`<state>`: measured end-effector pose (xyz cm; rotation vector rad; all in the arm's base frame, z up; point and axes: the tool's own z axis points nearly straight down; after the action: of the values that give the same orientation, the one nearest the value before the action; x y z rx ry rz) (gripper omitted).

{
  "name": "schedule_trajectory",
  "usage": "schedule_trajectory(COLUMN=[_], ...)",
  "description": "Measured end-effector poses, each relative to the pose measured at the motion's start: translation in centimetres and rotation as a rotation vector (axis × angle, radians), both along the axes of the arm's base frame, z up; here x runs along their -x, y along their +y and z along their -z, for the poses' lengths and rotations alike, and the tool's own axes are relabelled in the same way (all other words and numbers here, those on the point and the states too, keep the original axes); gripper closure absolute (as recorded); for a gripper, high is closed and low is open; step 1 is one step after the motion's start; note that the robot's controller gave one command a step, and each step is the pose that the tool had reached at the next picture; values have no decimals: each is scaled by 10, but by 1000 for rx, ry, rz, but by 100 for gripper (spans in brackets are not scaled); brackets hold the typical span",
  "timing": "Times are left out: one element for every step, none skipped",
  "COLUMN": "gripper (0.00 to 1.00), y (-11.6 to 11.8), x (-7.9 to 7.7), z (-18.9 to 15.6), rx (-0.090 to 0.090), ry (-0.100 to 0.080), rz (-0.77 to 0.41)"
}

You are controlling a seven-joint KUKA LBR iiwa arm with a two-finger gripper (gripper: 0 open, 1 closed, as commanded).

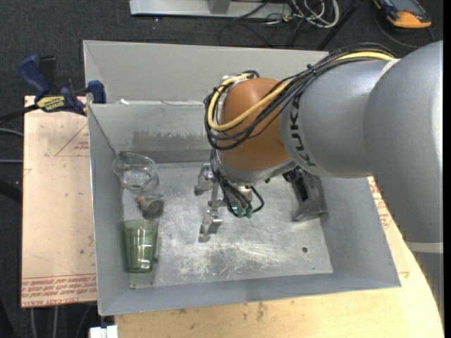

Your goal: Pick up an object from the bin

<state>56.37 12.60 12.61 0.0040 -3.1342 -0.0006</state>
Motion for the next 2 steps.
schedule_trajectory(gripper=[0,0], y=[0,32], x=[-2,-33], z=[-4,10], rx=[-1,0], ry=[-7,-13], rz=[3,-39])
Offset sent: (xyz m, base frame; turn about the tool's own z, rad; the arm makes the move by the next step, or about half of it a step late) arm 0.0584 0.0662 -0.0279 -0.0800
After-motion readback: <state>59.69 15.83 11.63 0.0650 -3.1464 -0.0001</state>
